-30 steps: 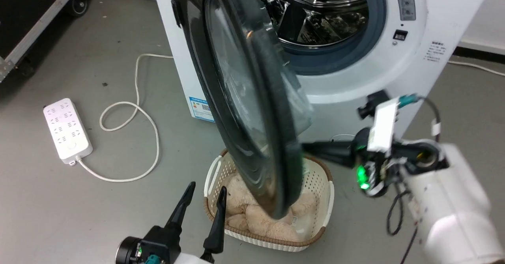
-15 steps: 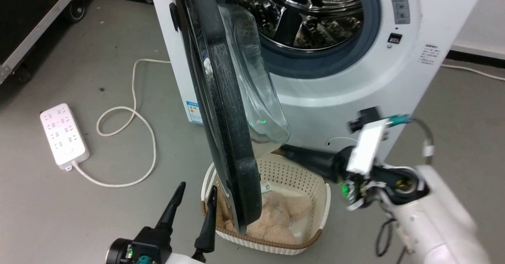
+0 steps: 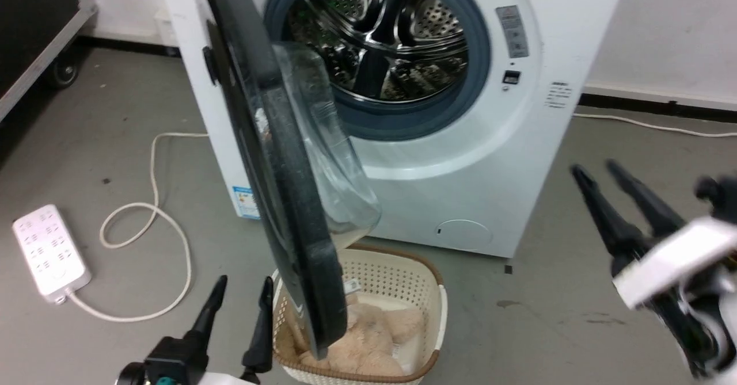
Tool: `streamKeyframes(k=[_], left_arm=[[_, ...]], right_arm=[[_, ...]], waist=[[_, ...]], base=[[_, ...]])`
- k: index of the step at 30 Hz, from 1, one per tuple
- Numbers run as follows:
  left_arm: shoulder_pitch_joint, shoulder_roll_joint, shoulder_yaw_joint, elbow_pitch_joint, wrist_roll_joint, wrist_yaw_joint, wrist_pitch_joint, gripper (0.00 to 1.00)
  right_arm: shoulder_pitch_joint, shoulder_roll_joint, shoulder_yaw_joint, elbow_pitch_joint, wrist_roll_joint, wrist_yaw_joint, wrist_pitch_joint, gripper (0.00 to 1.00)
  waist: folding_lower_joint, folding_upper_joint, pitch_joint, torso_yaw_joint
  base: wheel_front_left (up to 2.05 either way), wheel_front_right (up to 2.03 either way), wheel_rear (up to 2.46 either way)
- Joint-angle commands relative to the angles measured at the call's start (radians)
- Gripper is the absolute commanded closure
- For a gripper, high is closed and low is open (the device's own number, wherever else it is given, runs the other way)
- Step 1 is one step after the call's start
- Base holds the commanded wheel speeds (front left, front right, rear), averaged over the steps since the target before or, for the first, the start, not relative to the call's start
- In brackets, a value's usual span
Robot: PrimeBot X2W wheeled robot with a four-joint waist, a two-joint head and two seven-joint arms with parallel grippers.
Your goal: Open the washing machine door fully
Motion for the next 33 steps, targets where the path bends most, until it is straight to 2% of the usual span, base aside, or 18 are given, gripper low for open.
streamKeyframes(k=[1,4,7,12,16,29,30,31,33], left_arm=[[0.017,0.003,0.014,-0.006,-0.013,0.005,0.0,0.0],[0.024,0.01,0.026,-0.01,-0.024,0.007,0.0,0.0],[0.031,0.018,0.026,-0.012,-0.027,0.006,0.003,0.0],[0.04,0.026,0.028,-0.017,-0.03,0.01,0.006,0.0],[0.046,0.036,0.021,-0.014,-0.029,0.006,0.016,0.0],[0.044,0.031,0.02,-0.006,-0.025,0.027,0.002,0.0],[0.044,0.029,0.018,-0.005,-0.024,0.028,0.0,0.42],[0.045,0.028,0.015,-0.003,-0.025,0.026,-0.001,1.0],[0.045,0.03,0.006,0.002,-0.023,0.021,0.0,1.0]], right_arm=[[0.067,-0.01,-0.024,-0.025,-0.108,0.001,-0.072,0.0],[0.162,0.027,-0.082,-0.065,-0.31,0.001,-0.172,0.0],[0.249,0.118,-0.172,-0.1,-0.471,0.001,-0.225,0.0],[0.372,0.277,-0.283,-0.169,-0.667,0.001,-0.256,0.0],[0.447,0.329,-0.328,-0.198,-0.788,0.001,-0.269,0.0],[0.474,0.348,-0.299,-0.192,-0.76,0.001,-0.273,0.0],[0.472,0.348,-0.296,-0.193,-0.759,0.001,-0.272,0.0],[0.47,0.348,-0.294,-0.193,-0.761,0.001,-0.271,0.0],[0.468,0.349,-0.295,-0.192,-0.761,0.001,-0.269,0.0]], waist=[[0.0001,0.0,-0.011,-0.019],[0.0001,0.0,-0.014,-0.037],[0.0001,0.0,-0.016,-0.048],[0.0001,0.0,-0.016,-0.06],[0.0001,0.0,-0.016,-0.063],[0.0001,0.0,-0.007,-0.065],[0.0001,0.0,-0.007,-0.065],[0.0001,0.0,-0.007,-0.064],[0.0001,0.0,-0.008,-0.062]], base=[[0.0,0.0,0.0],[0.0,0.0,0.0],[0.0,0.0,0.0],[0.0,0.0,0.0],[0.0,0.0,0.0],[0.0,0.0,0.0],[0.0,0.0,0.0],[0.0,0.0,0.0],[0.0,0.0,0.0]])
